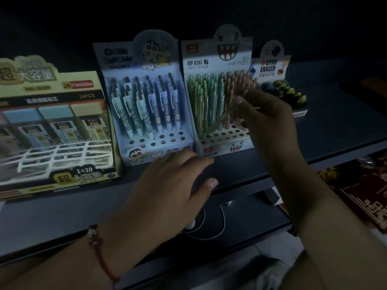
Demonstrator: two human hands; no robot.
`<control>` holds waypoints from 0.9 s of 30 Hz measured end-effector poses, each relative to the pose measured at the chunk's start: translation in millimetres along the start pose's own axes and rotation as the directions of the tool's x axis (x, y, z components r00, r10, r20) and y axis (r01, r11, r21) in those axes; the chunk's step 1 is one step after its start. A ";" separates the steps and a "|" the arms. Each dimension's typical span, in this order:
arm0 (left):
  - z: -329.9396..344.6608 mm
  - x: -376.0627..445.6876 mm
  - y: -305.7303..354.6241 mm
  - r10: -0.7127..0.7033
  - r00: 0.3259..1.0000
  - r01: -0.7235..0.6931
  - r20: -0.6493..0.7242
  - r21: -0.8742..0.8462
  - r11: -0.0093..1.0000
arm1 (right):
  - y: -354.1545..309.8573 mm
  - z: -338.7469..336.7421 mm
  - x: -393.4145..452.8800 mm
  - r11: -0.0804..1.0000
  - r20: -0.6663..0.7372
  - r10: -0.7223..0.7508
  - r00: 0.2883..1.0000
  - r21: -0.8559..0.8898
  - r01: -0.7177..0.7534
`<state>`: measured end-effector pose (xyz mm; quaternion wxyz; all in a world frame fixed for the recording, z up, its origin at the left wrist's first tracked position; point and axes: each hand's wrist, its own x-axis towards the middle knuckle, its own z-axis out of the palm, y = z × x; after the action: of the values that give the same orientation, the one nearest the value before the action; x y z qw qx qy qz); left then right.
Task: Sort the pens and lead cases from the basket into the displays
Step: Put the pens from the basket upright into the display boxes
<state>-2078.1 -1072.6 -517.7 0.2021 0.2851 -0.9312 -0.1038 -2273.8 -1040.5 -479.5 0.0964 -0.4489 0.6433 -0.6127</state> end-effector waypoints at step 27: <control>-4.7 3.8 -14.9 -0.052 0.998 0.054 0.032 -0.073 0.996 | 32.3 40.9 20.7 0.935 0.061 -0.153 0.986 -0.313 0.164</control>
<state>-2071.6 -1087.3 -516.9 0.1954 0.3006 -0.9218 -0.1477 -2273.0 -1088.6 -508.3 -0.0151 -0.5199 0.6932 -0.4990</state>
